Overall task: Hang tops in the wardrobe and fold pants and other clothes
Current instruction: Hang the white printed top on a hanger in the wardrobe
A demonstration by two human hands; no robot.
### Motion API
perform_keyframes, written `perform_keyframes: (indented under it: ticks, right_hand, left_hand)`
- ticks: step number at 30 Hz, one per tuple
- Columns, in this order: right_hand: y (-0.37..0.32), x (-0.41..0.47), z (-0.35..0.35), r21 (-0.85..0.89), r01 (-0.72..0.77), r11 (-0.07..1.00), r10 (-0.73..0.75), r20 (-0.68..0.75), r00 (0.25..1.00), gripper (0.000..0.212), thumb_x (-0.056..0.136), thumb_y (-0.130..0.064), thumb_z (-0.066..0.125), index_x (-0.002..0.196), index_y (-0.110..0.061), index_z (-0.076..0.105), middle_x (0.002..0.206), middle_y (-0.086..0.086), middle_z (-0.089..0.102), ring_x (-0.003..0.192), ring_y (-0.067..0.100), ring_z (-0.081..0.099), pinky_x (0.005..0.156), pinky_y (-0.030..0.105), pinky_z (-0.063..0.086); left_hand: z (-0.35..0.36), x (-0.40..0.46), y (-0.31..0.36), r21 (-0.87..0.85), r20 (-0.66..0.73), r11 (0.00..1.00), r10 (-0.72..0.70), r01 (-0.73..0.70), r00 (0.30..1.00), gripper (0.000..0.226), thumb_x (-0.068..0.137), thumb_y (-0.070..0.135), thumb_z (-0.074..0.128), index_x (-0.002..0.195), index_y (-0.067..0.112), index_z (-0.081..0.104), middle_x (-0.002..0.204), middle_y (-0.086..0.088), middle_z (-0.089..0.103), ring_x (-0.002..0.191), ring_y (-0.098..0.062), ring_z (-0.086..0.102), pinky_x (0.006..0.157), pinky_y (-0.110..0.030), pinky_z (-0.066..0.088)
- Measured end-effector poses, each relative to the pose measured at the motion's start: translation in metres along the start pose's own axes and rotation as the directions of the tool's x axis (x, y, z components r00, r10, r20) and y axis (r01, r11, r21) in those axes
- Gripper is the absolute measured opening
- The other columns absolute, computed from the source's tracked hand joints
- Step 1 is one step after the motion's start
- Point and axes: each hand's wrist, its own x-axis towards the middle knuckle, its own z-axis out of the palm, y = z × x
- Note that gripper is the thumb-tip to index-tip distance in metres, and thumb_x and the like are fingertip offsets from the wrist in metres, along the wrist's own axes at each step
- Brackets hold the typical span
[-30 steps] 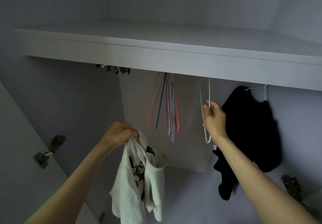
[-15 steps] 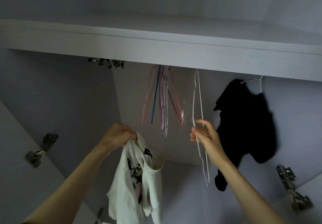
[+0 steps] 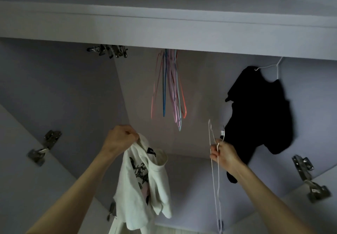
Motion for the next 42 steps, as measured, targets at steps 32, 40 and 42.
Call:
perform_keyframes:
  ticks: [32, 40, 42]
  right_hand:
    - [0.049, -0.025, -0.056, 0.418, 0.006, 0.908, -0.046, 0.086, 0.995, 0.025, 0.078, -0.033, 0.061, 0.065, -0.024, 0.042, 0.043, -0.009, 0.029, 0.038, 0.008, 0.024, 0.060, 0.025, 0.025]
    - [0.023, -0.049, -0.041, 0.581, 0.043, 0.813, -0.255, 0.288, 0.923, 0.051, 0.048, -0.035, 0.088, 0.040, -0.019, 0.041, 0.044, -0.006, 0.020, 0.043, 0.011, 0.025, 0.061, 0.027, 0.029]
    - [0.016, -0.054, -0.036, 0.583, 0.050, 0.811, -0.289, 0.325, 0.901, 0.053, 0.045, -0.038, 0.091, 0.039, -0.020, 0.041, 0.049, -0.006, 0.013, 0.047, 0.011, 0.020, 0.061, 0.027, 0.030]
  left_hand:
    - [0.069, -0.007, -0.012, -0.395, 0.240, 0.831, -0.318, 0.391, 0.917, 0.029, 0.083, -0.011, 0.041, 0.066, 0.007, 0.055, 0.052, -0.004, 0.058, 0.052, -0.013, 0.056, 0.046, -0.018, 0.050]
    - [0.082, -0.013, 0.003, -0.271, 0.312, 0.894, -0.269, 0.356, 0.911, 0.023, 0.084, -0.004, 0.046, 0.071, 0.011, 0.057, 0.067, -0.006, 0.056, 0.060, -0.016, 0.054, 0.058, -0.027, 0.050]
    - [0.082, -0.015, 0.006, -0.256, 0.331, 0.904, -0.251, 0.342, 0.910, 0.020, 0.083, -0.003, 0.047, 0.073, 0.010, 0.058, 0.069, -0.007, 0.057, 0.062, -0.018, 0.056, 0.062, -0.029, 0.051]
